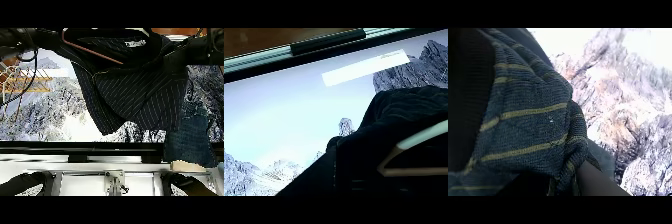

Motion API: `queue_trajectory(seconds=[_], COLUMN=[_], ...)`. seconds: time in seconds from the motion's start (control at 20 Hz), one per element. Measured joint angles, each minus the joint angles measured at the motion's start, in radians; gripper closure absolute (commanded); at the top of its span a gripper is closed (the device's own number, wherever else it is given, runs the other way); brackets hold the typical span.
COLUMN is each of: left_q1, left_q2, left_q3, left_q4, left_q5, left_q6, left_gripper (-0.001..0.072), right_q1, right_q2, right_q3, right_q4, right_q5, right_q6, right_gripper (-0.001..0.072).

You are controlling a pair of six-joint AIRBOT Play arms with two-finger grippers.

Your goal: Fold the shirts.

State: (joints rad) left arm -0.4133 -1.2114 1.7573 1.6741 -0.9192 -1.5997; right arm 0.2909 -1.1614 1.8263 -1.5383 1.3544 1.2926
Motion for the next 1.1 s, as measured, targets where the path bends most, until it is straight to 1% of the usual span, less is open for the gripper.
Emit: queue_trajectory(seconds=[0.3, 0.45, 0.7, 0.9, 1.1], left_q1=[-0.013, -0.046, -0.079, -0.085, -0.095], left_q2=[0.028, 0.031, 0.032, 0.030, -0.008], left_q3=[0.005, 0.005, 0.005, 0.005, 0.006], left_q4=[-0.098, -0.154, -0.199, -0.215, -0.209], left_q5=[-0.021, 0.032, 0.155, 0.192, 0.203], left_q6=[0.006, -0.028, -0.118, -0.151, -0.179], left_gripper=[0.0651, 0.0651, 0.0651, 0.0651, 0.0652], right_q1=[0.000, -0.001, 0.000, 0.000, 0.000], right_q2=[-0.021, -0.023, -0.024, -0.024, -0.024], right_q3=[0.000, 0.000, 0.000, 0.000, 0.000], right_q4=[-0.081, -0.103, -0.175, -0.236, -0.236], right_q5=[-0.030, -0.043, -0.059, -0.088, -0.114], right_q6=[0.019, 0.022, 0.024, 0.023, 0.019], right_gripper=[0.0603, 0.0603, 0.0603, 0.0603, 0.0603])
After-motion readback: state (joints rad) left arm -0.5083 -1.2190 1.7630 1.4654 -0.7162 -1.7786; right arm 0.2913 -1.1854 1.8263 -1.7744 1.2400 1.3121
